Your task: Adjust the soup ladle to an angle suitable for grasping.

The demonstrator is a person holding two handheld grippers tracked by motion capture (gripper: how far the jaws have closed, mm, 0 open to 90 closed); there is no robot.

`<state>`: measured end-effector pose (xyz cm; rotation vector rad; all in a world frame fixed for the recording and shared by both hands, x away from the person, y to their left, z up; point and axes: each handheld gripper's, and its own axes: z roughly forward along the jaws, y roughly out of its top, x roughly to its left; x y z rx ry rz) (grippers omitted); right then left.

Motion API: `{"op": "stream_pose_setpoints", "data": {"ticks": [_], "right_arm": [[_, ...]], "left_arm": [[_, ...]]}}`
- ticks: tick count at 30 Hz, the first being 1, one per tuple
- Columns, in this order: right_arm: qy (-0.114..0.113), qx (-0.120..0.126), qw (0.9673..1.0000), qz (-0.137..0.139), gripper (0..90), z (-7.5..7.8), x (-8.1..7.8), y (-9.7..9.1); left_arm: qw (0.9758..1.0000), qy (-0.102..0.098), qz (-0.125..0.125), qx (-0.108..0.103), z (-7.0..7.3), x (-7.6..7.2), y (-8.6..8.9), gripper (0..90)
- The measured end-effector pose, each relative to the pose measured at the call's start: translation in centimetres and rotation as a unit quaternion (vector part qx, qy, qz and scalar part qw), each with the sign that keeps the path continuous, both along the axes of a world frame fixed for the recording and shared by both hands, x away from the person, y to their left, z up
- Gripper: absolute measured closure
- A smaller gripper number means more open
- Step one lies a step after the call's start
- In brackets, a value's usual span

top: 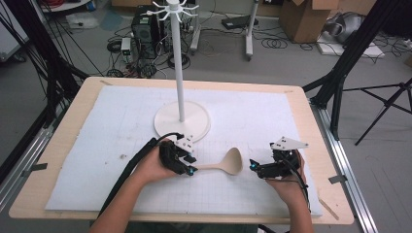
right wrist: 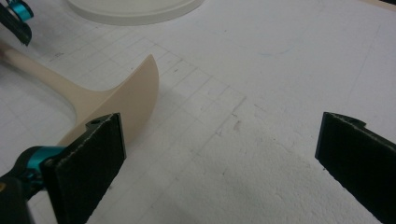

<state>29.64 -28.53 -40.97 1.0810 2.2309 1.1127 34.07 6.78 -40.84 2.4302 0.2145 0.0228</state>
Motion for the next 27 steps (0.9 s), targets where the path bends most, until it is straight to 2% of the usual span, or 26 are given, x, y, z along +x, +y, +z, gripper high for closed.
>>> {"op": "stream_pose_setpoints", "data": {"ticks": [4, 7, 8, 10, 11, 12, 14, 15, 16, 17, 19, 21, 22, 24, 25, 27], "right_arm": [[0.000, 0.001, 1.0000, 0.000, 0.1, 0.0, 0.0, 0.0], [0.002, 0.002, 1.0000, 0.000, 0.2, 0.0, 0.0, 0.0], [0.003, 0.002, 1.0000, 0.000, 0.1, 0.0, -0.1, 0.0], [0.003, 0.002, 1.0000, 0.001, 0.2, 0.0, -0.1, 0.0], [0.003, 0.002, 1.0000, 0.001, 0.2, 0.0, -0.1, 0.0], [0.003, 0.002, 1.0000, 0.001, 0.1, 0.0, -0.1, 0.0], [0.001, 0.002, 1.0000, 0.002, 0.2, 0.0, 0.0, 0.0], [0.001, 0.002, 1.0000, 0.002, 0.2, 0.0, 0.0, 0.0], [0.002, 0.002, 1.0000, 0.002, 0.2, 0.0, 0.0, 0.0], [0.003, 0.002, 1.0000, 0.002, 0.2, 0.0, 0.0, 0.0], [0.004, 0.001, 1.0000, 0.001, 0.2, 0.0, 0.0, 0.0], [0.004, -0.001, 1.0000, 0.002, 0.1, -0.1, 0.0, 0.1], [0.004, -0.001, 1.0000, 0.002, 0.1, -0.1, 0.0, 0.1], [0.007, 0.000, 1.0000, 0.001, 0.1, -0.1, 0.0, 0.1], [0.007, 0.000, 1.0000, 0.001, 0.1, -0.2, 0.0, 0.0], [0.007, 0.000, 1.0000, 0.001, 0.2, -0.2, 0.0, 0.0]], "left_arm": [[1.0000, 0.006, 0.003, -0.007, 0.5, -0.3, 0.7, 49.0], [0.9998, 0.009, 0.015, -0.008, 1.1, -0.6, 2.4, 44.2], [0.9998, 0.009, 0.015, -0.008, 1.1, -0.6, 2.4, 43.1], [0.9996, 0.008, 0.025, -0.009, 1.4, -0.8, 3.6, 41.5], [0.9994, 0.008, 0.032, -0.008, 1.6, -0.9, 4.9, 39.5], [0.9994, 0.008, 0.032, -0.008, 1.6, -0.9, 4.9, 38.4], [0.9983, 0.003, 0.054, -0.021, 1.8, -1.1, 7.0, 36.3], [0.9983, 0.003, 0.054, -0.021, 1.8, -1.1, 7.0, 34.9], [0.9969, -0.001, 0.072, -0.030, 1.8, -1.2, 8.5, 32.8], [0.9969, -0.001, 0.072, -0.030, 1.8, -1.2, 8.5, 32.1], [0.9957, -0.006, 0.084, -0.039, 1.9, -1.3, 10.1, 31.4], [0.9928, -0.008, 0.105, -0.056, 1.8, -1.5, 12.0, 27.9], [0.9928, -0.008, 0.105, -0.056, 1.8, -1.5, 12.0, 27.1], [0.9899, -0.012, 0.125, -0.067, 1.7, -1.7, 13.7, 24.8], [0.9899, -0.012, 0.125, -0.067, 1.7, -1.7, 13.7, 24.1], [0.9878, -0.012, 0.136, -0.074, 1.5, -1.8, 14.6, 22.9]]}}
